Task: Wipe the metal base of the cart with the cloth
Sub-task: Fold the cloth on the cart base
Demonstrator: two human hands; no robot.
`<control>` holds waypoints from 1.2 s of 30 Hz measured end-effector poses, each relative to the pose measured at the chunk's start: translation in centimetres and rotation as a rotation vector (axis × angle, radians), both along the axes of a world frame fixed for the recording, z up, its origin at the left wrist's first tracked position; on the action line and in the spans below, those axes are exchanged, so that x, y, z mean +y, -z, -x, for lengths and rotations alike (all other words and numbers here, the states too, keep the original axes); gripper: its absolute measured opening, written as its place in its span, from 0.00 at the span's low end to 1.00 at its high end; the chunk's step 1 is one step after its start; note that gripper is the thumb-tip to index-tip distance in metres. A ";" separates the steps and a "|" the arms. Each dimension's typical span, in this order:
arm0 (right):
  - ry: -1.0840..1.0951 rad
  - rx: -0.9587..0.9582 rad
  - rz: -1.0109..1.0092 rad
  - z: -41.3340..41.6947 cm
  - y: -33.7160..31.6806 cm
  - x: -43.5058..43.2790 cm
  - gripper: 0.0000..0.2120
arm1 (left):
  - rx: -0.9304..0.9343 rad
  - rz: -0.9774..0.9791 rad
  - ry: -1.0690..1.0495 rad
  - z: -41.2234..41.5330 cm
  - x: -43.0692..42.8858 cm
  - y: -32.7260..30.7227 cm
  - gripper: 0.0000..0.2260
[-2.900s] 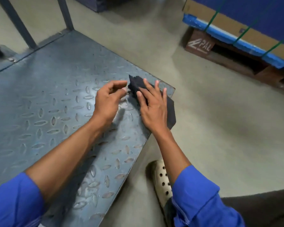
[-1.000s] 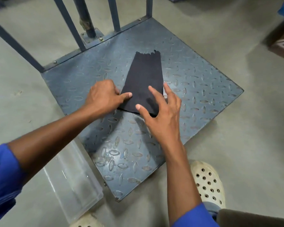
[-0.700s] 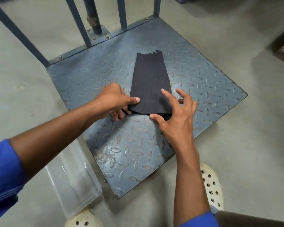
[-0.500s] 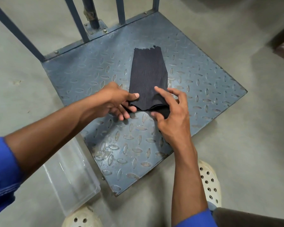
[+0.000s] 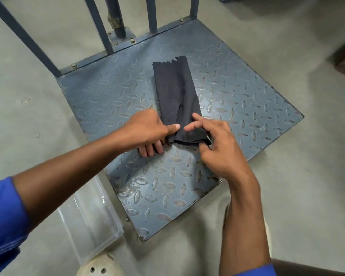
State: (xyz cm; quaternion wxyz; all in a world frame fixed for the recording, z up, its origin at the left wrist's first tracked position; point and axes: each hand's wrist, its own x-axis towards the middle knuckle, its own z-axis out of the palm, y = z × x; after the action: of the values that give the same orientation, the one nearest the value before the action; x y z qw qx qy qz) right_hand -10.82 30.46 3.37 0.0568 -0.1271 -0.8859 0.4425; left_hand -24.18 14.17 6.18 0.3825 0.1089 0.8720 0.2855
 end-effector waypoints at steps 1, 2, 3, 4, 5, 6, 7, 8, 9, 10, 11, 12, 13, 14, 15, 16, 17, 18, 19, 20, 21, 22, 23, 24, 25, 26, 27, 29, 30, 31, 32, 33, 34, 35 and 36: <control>0.046 0.033 -0.001 0.1 0.0 0.0 0.31 | 0.116 0.075 0.053 0.0 0.1 -0.3 0.28; 0.098 0.062 -0.008 0.2 0.1 -0.1 0.30 | 0.263 0.156 0.108 -0.1 0.1 -0.5 0.30; 0.141 0.092 -0.014 0.2 0.2 -0.2 0.29 | 0.444 0.246 0.165 -0.1 0.1 -0.4 0.32; 0.170 0.120 -0.014 0.3 0.3 -0.2 0.29 | 0.637 0.333 0.215 -0.2 0.0 -0.2 0.32; 0.184 0.140 -0.016 0.4 0.3 -0.2 0.28 | 0.824 0.392 0.254 -0.4 -0.1 0.2 0.31; 0.182 0.145 -0.021 0.4 0.4 -0.1 0.27 | 0.986 0.423 0.294 -0.7 -0.3 0.6 0.29; 0.163 0.134 -0.030 0.5 0.4 -0.1 0.26 | 1.099 0.449 0.328 -0.9 -0.4 1.1 0.28; 0.125 0.112 -0.036 0.4 0.3 0.0 0.25 | 1.166 0.467 0.347 -1.0 -0.6 1.5 0.27; 0.072 0.084 -0.037 0.4 0.3 0.1 0.25 | 1.207 0.470 0.354 -0.9 -0.7 2.2 0.26; 0.014 0.056 -0.031 0.2 0.2 0.3 0.24 | 1.237 0.459 0.347 -0.9 -0.9 2.6 0.25; -0.033 0.028 -0.021 0.1 0.0 0.4 0.24 | 1.252 0.453 0.341 -0.9 -0.9 2.9 0.24; -0.056 0.000 -0.010 0.1 0.0 0.5 0.25 | 1.246 0.445 0.330 -1.0 -0.8 3.0 0.24; -0.044 -0.021 -0.003 0.1 0.0 0.6 0.27 | 1.223 0.428 0.304 -1.1 -0.7 2.9 0.25; 0.006 -0.027 0.002 0.1 0.1 0.4 0.29 | 1.167 0.412 0.270 -1.2 -0.5 2.7 0.25; 0.081 -0.003 0.000 0.3 0.5 0.2 0.30 | 1.085 0.389 0.228 -1.3 -0.3 2.5 0.26; 0.160 0.043 -0.014 0.5 0.8 -0.1 0.29 | 0.993 0.366 0.190 -1.4 -0.1 2.2 0.27; 0.225 0.096 -0.034 0.7 1.1 -0.4 0.28 | 0.935 0.346 0.165 -1.4 0.1 2.1 0.28; 0.269 0.144 -0.053 0.9 1.4 -0.8 0.26 | 0.925 0.323 0.150 -1.6 0.1 1.9 0.30; 0.302 0.187 -0.067 1.0 1.7 -1.0 0.25 | 0.965 0.289 0.158 -1.8 0.0 1.8 0.33; 0.331 0.220 -0.077 1.2 2.0 -1.2 0.24 | 1.042 0.245 0.203 -2.0 -0.1 1.7 0.35; 0.356 0.244 -0.081 1.3 2.2 -1.3 0.23 | 1.122 0.207 0.286 -2.2 -0.3 1.7 0.37; 0.376 0.257 -0.082 1.3 2.3 -1.5 0.24 | 1.187 0.175 0.387 -2.3 -0.6 1.7 0.39; 0.391 0.265 -0.084 1.3 2.3 -1.7 0.25 | 1.226 0.158 0.482 -2.4 -0.8 1.7 0.40; 0.403 0.272 -0.087 1.3 2.4 -1.9 0.26 | 1.242 0.153 0.549 -2.4 -0.9 1.7 0.40; 0.420 0.278 -0.088 1.2 2.4 -2.0 0.26 | 1.247 0.156 0.585 -2.4 -1.0 1.8 0.37; 0.441 0.285 -0.083 1.2 2.5 -2.1 0.26 | 1.251 0.161 0.598 -2.3 -0.9 2.0 0.32; 0.465 0.296 -0.079 1.1 2.5 -2.1 0.25 | 1.266 0.159 0.596 -2.1 -0.8 2.4 0.26; 0.509 0.321 -0.085 1.0 2.6 -1.9 0.23 | 1.317 0.118 0.576 -1.7 -0.7 3.2 0.14; 0.526 0.333 -0.095 1.0 2.6 -1.8 0.22 | 1.346 0.085 0.565 -1.5 -0.7 3.6 0.10; 0.539 0.346 -0.108 1.0 2.6 -1.7 0.22 | 1.380 0.048 0.550 -1.3 -0.6 3.9 0.07; 0.550 0.358 -0.117 1.0 2.6 -1.7 0.22 | 1.419 0.009 0.517 -1.1 -0.6 3.9 0.06; 0.567 0.367 -0.116 1.1 2.4 -1.9 0.22 | 1.460 -0.032 0.467 -1.2 -0.5 3.8 0.05; 0.569 0.364 -0.093 1.1 2.2 -2.3 0.21 | 1.498 -0.075 0.410 -1.3 -0.3 3.4 0.06; 0.528 0.326 -0.044 1.2 1.9 -2.3 0.20 | 1.527 -0.118 0.359 -1.5 -0.1 3.0 0.08; 0.439 0.236 0.025 1.4 1.6 -2.1 0.19 | 1.540 -0.158 0.327 -1.8 0.3 2.7 0.09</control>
State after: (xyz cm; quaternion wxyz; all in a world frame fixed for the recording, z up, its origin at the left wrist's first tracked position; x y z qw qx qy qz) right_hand -12.22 28.36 1.73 0.2531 -0.2645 -0.8187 0.4425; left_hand -22.40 14.46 3.52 -0.3005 0.4295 0.8415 0.1312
